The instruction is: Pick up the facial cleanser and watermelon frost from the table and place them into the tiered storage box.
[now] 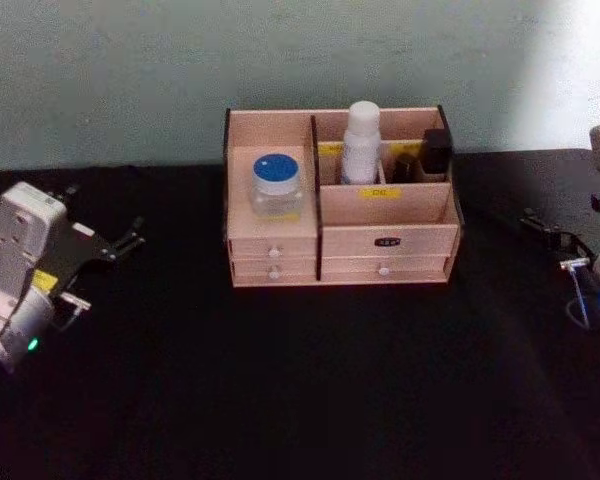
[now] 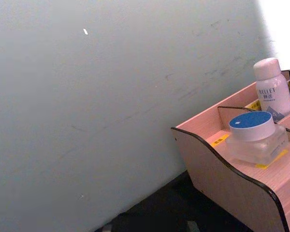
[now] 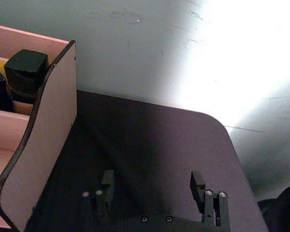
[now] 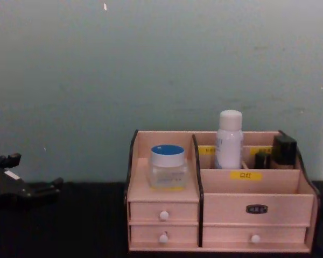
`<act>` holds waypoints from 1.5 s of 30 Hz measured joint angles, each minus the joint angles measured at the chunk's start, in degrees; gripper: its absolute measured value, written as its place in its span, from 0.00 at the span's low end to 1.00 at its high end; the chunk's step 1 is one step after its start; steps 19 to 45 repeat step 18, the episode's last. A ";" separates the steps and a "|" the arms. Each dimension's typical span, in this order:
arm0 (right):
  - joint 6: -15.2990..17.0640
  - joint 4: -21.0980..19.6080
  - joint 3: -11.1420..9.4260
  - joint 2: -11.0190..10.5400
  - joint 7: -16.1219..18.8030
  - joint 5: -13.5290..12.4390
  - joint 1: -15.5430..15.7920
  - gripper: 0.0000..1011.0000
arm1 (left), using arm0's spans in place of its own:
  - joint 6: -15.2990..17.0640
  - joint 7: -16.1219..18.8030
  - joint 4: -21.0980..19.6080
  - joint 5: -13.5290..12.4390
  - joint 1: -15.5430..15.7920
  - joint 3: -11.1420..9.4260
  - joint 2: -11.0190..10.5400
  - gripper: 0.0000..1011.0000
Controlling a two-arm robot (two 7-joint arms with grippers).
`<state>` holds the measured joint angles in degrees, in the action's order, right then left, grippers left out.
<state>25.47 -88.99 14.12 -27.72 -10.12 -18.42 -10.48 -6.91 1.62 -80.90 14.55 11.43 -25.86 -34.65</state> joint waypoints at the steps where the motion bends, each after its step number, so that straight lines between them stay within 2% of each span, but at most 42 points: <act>1: 0.00 0.00 0.00 0.00 0.01 -0.01 0.00 0.99 | 0.00 0.00 0.00 0.00 0.00 0.00 0.00 0.99; 45: 0.07 -0.08 0.00 -0.06 0.07 -0.10 0.00 0.99 | 0.00 0.00 0.00 0.00 0.00 0.00 0.00 0.99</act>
